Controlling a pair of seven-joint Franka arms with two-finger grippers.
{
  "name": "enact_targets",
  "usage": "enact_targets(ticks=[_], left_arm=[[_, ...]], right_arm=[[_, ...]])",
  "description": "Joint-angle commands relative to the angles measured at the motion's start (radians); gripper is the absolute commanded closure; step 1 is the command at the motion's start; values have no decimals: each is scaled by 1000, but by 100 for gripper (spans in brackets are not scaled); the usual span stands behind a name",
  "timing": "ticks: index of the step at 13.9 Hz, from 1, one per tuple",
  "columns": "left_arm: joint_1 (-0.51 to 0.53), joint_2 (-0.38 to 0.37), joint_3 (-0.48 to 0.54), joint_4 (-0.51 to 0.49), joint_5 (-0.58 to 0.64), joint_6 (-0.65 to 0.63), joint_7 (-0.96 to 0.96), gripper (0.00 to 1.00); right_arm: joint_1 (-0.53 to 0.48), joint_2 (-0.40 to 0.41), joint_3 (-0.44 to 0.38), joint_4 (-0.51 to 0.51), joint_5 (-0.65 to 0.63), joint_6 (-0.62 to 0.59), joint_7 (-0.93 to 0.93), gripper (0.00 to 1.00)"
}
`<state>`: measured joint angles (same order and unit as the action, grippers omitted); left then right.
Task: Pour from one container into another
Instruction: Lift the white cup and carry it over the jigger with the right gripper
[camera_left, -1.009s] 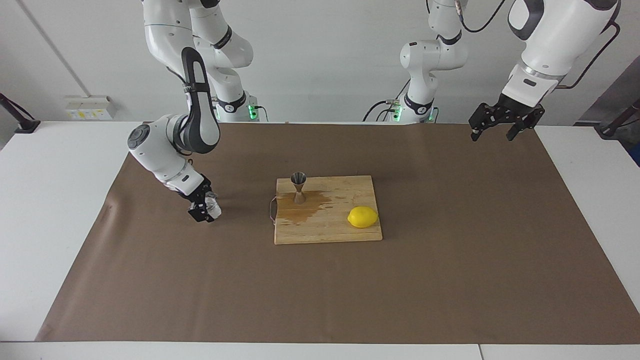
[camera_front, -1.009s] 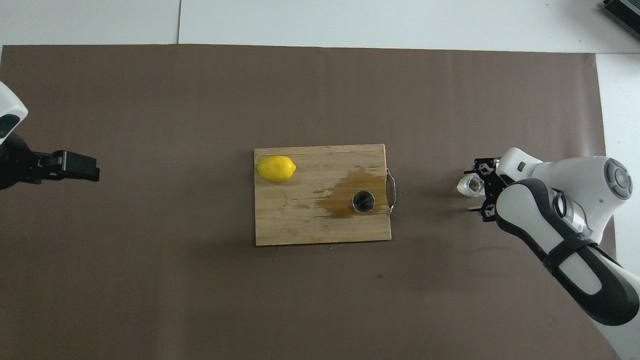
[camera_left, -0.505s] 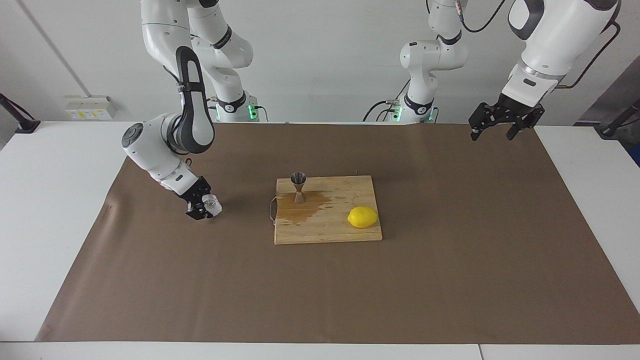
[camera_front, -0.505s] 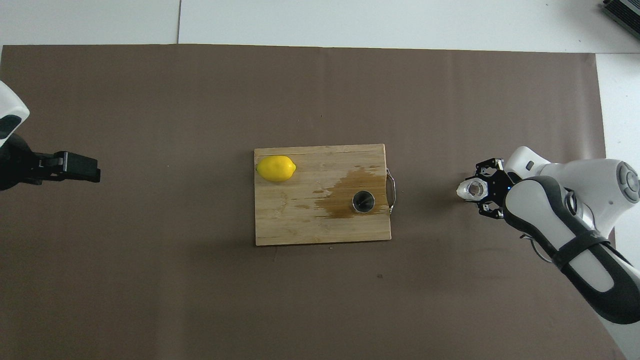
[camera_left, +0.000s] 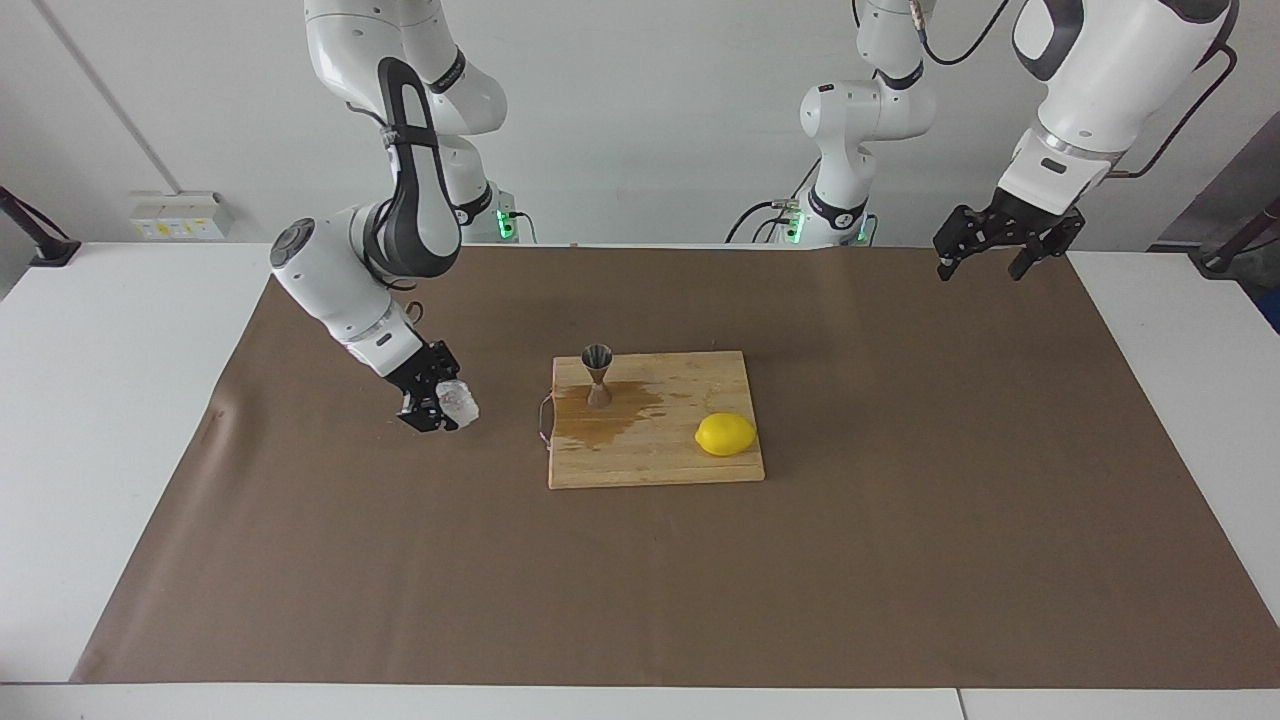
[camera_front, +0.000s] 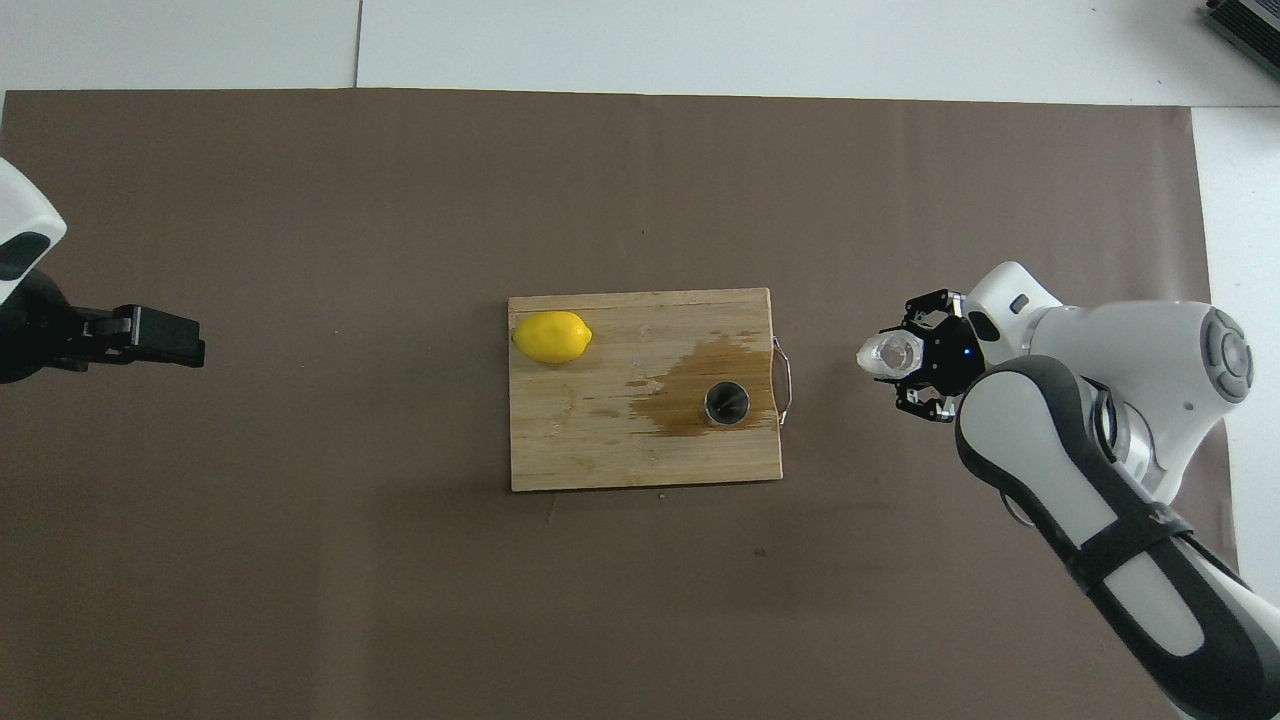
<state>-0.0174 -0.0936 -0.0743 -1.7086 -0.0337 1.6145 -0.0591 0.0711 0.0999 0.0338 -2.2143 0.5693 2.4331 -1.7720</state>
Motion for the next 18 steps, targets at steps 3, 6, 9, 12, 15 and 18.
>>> enact_targets(ticks=[3, 6, 9, 12, 15, 18], left_arm=[[5, -20, 1, -19, -5, -10, 5, 0], [5, -20, 1, -19, -5, -10, 5, 0], [4, -20, -1, -19, -5, -10, 5, 0], [5, -20, 1, -19, -5, -10, 5, 0], [5, -20, 1, -19, -5, -10, 5, 0], [5, -20, 1, -19, -5, -8, 5, 0]], right_arm=[[87, -6, 2, 94, -220, -80, 337, 100], [156, 0, 3, 175, -405, -157, 567, 100], [219, 1, 2, 214, -514, -192, 689, 100], [275, 4, 2, 231, -620, -200, 761, 100], [299, 3, 3, 237, -690, -213, 772, 100], [346, 3, 5, 242, -774, -232, 789, 100]])
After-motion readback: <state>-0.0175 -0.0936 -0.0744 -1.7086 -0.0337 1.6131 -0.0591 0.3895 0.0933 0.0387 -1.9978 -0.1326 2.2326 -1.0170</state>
